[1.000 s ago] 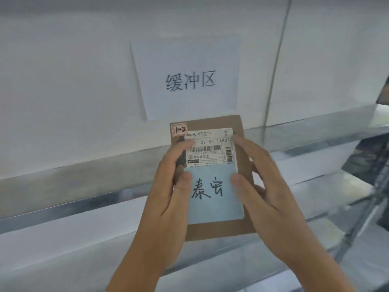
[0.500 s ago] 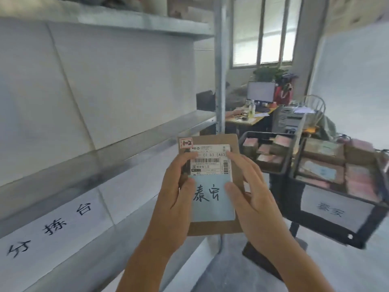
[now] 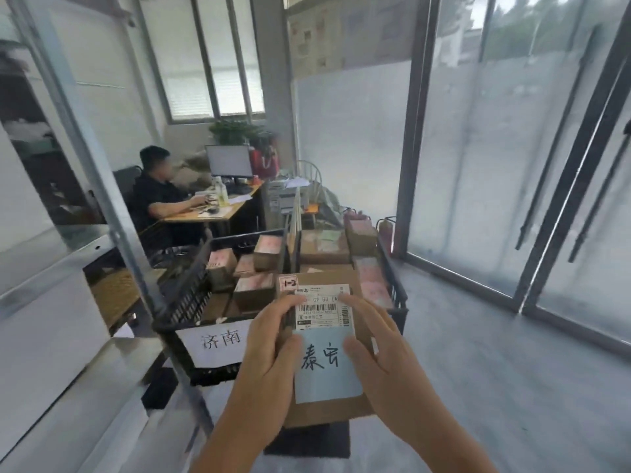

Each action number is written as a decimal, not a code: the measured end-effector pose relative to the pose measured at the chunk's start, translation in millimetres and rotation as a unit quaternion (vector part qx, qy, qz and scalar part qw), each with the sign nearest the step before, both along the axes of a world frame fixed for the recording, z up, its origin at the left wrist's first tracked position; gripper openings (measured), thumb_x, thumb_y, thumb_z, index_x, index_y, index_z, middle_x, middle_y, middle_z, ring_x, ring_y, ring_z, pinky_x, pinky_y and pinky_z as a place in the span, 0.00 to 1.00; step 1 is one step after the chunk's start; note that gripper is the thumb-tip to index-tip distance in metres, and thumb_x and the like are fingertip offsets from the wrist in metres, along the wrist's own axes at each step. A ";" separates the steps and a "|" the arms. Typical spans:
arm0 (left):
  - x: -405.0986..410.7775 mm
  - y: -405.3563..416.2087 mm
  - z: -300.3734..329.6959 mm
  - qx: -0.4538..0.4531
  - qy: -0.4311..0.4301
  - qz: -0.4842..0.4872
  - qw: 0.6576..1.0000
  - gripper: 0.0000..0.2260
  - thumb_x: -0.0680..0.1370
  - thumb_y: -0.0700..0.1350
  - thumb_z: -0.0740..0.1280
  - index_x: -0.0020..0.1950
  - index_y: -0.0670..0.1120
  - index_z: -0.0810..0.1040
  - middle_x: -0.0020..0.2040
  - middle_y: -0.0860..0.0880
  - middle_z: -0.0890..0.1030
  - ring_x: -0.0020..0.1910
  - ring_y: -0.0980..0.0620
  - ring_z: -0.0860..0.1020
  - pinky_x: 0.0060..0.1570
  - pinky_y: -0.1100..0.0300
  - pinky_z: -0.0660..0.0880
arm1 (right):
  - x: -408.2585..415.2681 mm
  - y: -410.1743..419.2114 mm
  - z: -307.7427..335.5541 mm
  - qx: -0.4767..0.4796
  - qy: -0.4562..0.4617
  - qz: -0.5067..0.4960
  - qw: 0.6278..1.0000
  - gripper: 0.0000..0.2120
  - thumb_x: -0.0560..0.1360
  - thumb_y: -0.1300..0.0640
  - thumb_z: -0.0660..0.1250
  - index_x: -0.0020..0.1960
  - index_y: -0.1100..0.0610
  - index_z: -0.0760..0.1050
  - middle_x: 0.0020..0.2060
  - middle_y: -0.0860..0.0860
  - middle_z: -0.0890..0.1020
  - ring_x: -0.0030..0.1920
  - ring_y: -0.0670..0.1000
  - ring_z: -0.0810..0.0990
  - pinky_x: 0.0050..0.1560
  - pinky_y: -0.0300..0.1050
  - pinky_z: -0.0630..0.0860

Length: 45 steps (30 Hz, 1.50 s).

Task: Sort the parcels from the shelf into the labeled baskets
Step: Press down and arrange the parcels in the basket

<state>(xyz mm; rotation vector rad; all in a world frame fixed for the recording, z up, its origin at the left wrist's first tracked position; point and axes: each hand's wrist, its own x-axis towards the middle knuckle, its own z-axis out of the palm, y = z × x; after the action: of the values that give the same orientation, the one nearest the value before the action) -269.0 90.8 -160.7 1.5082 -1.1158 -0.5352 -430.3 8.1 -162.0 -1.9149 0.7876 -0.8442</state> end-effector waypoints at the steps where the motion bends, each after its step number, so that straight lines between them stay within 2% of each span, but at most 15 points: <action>1: 7.5 -14.6 -4.0 0.009 0.008 -0.012 1.000 0.19 0.87 0.45 0.60 0.66 0.71 0.73 0.68 0.59 0.72 0.59 0.53 0.81 0.54 0.50 0.83 | 5.0 -10.9 -2.0 -0.003 0.017 -0.014 1.000 0.23 0.86 0.57 0.62 0.73 0.33 0.66 0.71 0.36 0.69 0.58 0.31 0.77 0.46 0.35 0.81; 3: 24.7 -42.6 -11.0 0.022 0.015 -0.036 0.999 0.19 0.87 0.45 0.60 0.67 0.71 0.73 0.69 0.62 0.70 0.63 0.54 0.78 0.59 0.48 0.81 | 19.4 -32.7 -6.2 -0.006 0.041 -0.039 0.998 0.23 0.85 0.55 0.64 0.73 0.33 0.65 0.71 0.37 0.68 0.58 0.29 0.76 0.45 0.31 0.79; 5: 40.5 -69.0 -11.8 0.027 0.007 -0.062 0.998 0.19 0.87 0.46 0.60 0.68 0.72 0.72 0.70 0.65 0.68 0.65 0.62 0.74 0.64 0.56 0.77 | 38.9 -50.6 -8.7 -0.013 0.081 -0.061 0.995 0.26 0.81 0.48 0.68 0.73 0.31 0.61 0.72 0.34 0.64 0.59 0.30 0.74 0.46 0.31 0.78; 7: 52.6 -95.7 -8.5 0.022 0.007 -0.081 0.996 0.19 0.87 0.45 0.59 0.67 0.71 0.72 0.70 0.65 0.66 0.62 0.73 0.71 0.58 0.73 0.73 | 60.0 -65.4 -9.5 -0.048 0.127 -0.114 0.984 0.33 0.73 0.33 0.69 0.73 0.28 0.56 0.70 0.30 0.59 0.63 0.35 0.71 0.49 0.35 0.77; 9: 61.8 -122.8 -7.6 0.024 0.027 -0.096 0.995 0.17 0.87 0.45 0.58 0.67 0.68 0.72 0.70 0.62 0.66 0.58 0.77 0.71 0.51 0.78 0.73 | 79.2 -79.0 -9.4 -0.078 0.155 -0.171 0.970 0.41 0.62 0.23 0.61 0.72 0.28 0.52 0.68 0.31 0.57 0.66 0.40 0.68 0.52 0.38 0.76; 13: 72.1 -168.7 -14.1 0.036 0.039 -0.119 0.992 0.17 0.88 0.51 0.53 0.65 0.74 0.71 0.71 0.63 0.64 0.60 0.79 0.69 0.52 0.76 0.73 | 105.7 -108.9 -11.3 -0.085 0.206 -0.232 0.947 0.46 0.58 0.22 0.56 0.73 0.30 0.47 0.76 0.41 0.55 0.76 0.51 0.64 0.62 0.49 0.79; 16: 81.0 -201.6 -22.4 0.057 0.024 -0.152 0.986 0.18 0.87 0.54 0.50 0.66 0.77 0.68 0.73 0.68 0.61 0.61 0.85 0.62 0.53 0.83 0.65 | 115.1 -141.1 -16.0 -0.066 0.217 -0.255 0.940 0.46 0.59 0.21 0.56 0.74 0.31 0.48 0.76 0.43 0.56 0.75 0.52 0.64 0.64 0.51 0.78; 20: 98.7 -247.3 -35.1 0.078 0.028 -0.165 0.983 0.18 0.87 0.56 0.48 0.68 0.80 0.65 0.72 0.72 0.62 0.66 0.82 0.61 0.70 0.68 0.64 | 121.3 -196.9 -26.4 -0.054 0.216 -0.263 0.939 0.44 0.62 0.24 0.61 0.74 0.30 0.50 0.72 0.45 0.61 0.73 0.51 0.67 0.65 0.53 0.76; 22: 111.5 -274.6 -42.7 0.089 0.008 -0.153 0.984 0.18 0.86 0.58 0.46 0.71 0.79 0.63 0.72 0.75 0.62 0.68 0.83 0.59 0.68 0.73 0.60 | 126.6 -232.4 -33.5 -0.041 0.213 -0.256 0.942 0.43 0.63 0.26 0.63 0.74 0.30 0.51 0.71 0.46 0.62 0.72 0.52 0.67 0.65 0.54 0.75; 25: 140.9 -313.4 -48.2 0.109 -0.037 -0.091 0.989 0.19 0.84 0.62 0.45 0.73 0.76 0.61 0.74 0.71 0.64 0.67 0.83 0.60 0.60 0.81 0.60 | 142.3 -284.2 -42.5 -0.057 0.233 -0.201 0.950 0.44 0.63 0.26 0.64 0.74 0.32 0.50 0.69 0.46 0.61 0.70 0.52 0.67 0.66 0.53 0.74; 30: 201.2 -356.0 -54.0 0.148 -0.080 0.060 0.984 0.18 0.84 0.62 0.46 0.71 0.71 0.66 0.73 0.64 0.65 0.73 0.64 0.62 0.69 0.60 0.60 | 170.4 -366.7 -52.7 -0.152 0.328 0.038 0.932 0.45 0.66 0.29 0.68 0.77 0.30 0.48 0.76 0.45 0.54 0.73 0.50 0.61 0.75 0.52 0.63; 34: 228.8 -362.3 -57.1 0.143 -0.099 0.138 0.975 0.17 0.87 0.56 0.47 0.73 0.66 0.67 0.75 0.62 0.66 0.72 0.62 0.64 0.68 0.58 0.61 | 186.4 -431.0 -62.8 -0.217 0.383 0.192 0.877 0.47 0.68 0.34 0.72 0.79 0.30 0.48 0.81 0.43 0.46 0.80 0.51 0.49 0.80 0.55 0.50; 38: 238.9 -364.5 -70.3 0.166 -0.105 0.166 0.966 0.17 0.86 0.59 0.47 0.72 0.67 0.68 0.74 0.63 0.68 0.73 0.61 0.66 0.68 0.57 0.64 | 204.5 -479.4 -78.0 -0.273 0.419 0.299 0.813 0.47 0.70 0.33 0.72 0.78 0.28 0.46 0.84 0.45 0.43 0.83 0.53 0.44 0.80 0.55 0.41; 42: 236.1 -375.4 -79.3 0.198 -0.173 0.147 0.953 0.13 0.85 0.59 0.52 0.67 0.69 0.69 0.64 0.78 0.63 0.69 0.61 0.69 0.70 0.54 0.69 | 215.8 -503.5 -90.0 -0.298 0.408 0.332 0.796 0.48 0.69 0.33 0.72 0.78 0.27 0.44 0.85 0.46 0.42 0.84 0.52 0.41 0.74 0.48 0.31; 45: 233.2 -383.3 -81.5 0.207 -0.193 0.136 0.949 0.14 0.83 0.60 0.57 0.68 0.69 0.69 0.67 0.70 0.66 0.69 0.57 0.73 0.68 0.48 0.75 | 215.3 -510.5 -93.9 -0.308 0.392 0.350 0.793 0.47 0.69 0.30 0.71 0.78 0.27 0.44 0.84 0.45 0.42 0.83 0.49 0.39 0.73 0.44 0.27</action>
<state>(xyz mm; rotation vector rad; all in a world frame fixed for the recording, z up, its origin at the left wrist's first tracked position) -35.9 -292.6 -242.2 2.1665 -1.1038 -0.2966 -215.0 -502.4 -255.9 -2.9167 0.1447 0.2598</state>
